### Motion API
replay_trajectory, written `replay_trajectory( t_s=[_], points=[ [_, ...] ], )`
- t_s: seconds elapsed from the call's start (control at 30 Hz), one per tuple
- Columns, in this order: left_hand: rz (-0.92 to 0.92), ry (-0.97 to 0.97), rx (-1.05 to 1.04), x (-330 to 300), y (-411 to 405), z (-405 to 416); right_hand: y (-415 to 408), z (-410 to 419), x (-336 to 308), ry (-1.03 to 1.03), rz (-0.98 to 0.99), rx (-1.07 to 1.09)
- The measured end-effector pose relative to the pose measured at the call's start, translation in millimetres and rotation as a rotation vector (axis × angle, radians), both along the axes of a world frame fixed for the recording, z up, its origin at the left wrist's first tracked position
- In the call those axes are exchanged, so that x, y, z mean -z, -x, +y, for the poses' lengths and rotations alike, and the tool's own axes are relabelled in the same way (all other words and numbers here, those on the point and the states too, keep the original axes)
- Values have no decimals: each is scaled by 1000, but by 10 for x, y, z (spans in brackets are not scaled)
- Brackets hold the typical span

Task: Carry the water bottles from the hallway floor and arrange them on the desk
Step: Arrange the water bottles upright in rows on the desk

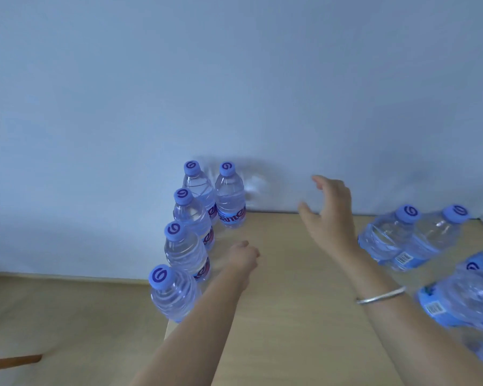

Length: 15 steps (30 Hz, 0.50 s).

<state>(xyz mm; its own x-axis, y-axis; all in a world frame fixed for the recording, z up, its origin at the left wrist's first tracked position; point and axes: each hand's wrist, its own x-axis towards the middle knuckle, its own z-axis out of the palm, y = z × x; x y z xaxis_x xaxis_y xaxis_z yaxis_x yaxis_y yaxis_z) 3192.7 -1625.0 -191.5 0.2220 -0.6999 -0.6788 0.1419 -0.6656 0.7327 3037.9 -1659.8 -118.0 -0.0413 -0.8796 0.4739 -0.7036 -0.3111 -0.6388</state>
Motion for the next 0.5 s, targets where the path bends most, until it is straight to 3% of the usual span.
replay_trajectory(
  t_s=[0.07, 0.13, 0.2, 0.33, 0.5],
  points=[
    [5, 9, 54, -34, 71, 77, 437, 196, 2, 222, -41, 265],
    [10, 33, 114, -141, 165, 155, 767, 363, 102, 275, -42, 435],
    [3, 41, 165, -156, 216, 199, 941, 444, 257, 163, -68, 500],
    [-12, 46, 273, -245, 284, 321, 1015, 361, 432, -176, -225, 410],
    [-44, 76, 342, -364, 221, 473, 1046, 171, 419, -230, -330, 438]
  ],
)
